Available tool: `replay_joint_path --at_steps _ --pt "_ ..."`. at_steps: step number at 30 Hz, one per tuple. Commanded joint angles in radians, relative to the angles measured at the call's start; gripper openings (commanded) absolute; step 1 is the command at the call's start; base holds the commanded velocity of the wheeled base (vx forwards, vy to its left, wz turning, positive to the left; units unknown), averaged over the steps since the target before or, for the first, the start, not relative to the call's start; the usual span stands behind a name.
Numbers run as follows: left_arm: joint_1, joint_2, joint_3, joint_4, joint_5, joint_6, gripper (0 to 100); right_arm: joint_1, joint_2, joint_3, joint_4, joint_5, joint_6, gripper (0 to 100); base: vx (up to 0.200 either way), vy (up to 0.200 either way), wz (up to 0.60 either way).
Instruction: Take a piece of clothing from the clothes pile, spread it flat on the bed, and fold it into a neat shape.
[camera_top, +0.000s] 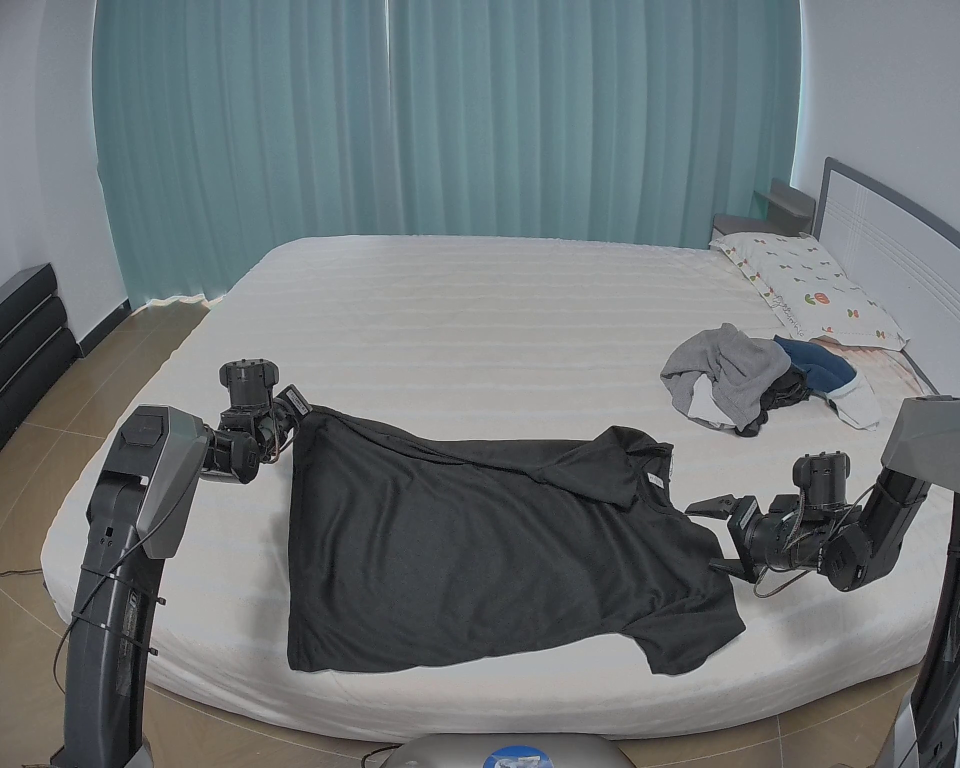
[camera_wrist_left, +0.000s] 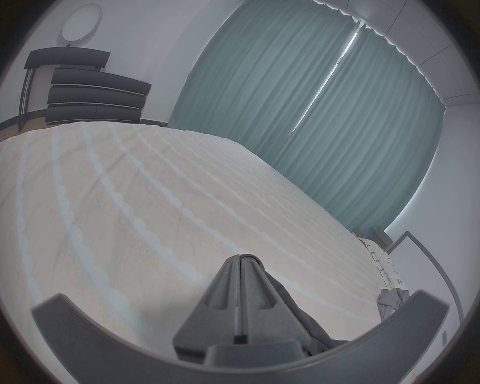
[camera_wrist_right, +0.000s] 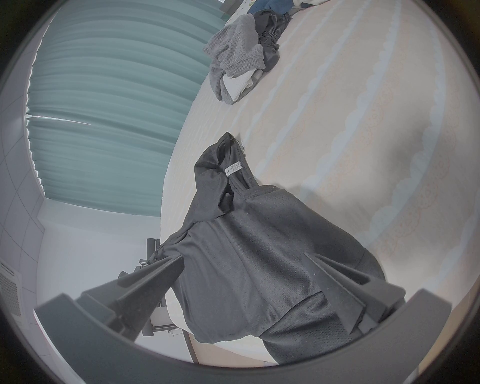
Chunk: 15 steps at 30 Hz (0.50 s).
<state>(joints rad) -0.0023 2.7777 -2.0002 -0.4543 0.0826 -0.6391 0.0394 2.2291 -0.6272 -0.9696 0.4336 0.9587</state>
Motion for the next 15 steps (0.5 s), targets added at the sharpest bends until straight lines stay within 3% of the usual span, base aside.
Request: replay_joint_path --at_steps 1,10,11,15 --pt "0.01 0.005 0.0 -0.034 0.009 -0.001 0 0.001 0.001 0.0 0.0 0.0 0.0 100 0.0 0.0 0.0" --pt "0.018 0.008 0.0 -0.078 0.025 -0.001 0 0.001 0.001 0.0 0.0 0.0 0.0 100 0.0 0.0 0.0" --pt "0.018 0.016 0.0 -0.072 0.023 -0.001 100 0.001 0.001 0.0 0.0 0.0 0.0 100 0.0 0.0 0.0" --pt "0.013 0.039 0.0 -0.069 0.017 -0.001 100 0.001 0.001 0.0 -0.003 0.0 0.0 100 0.0 0.0 0.0"
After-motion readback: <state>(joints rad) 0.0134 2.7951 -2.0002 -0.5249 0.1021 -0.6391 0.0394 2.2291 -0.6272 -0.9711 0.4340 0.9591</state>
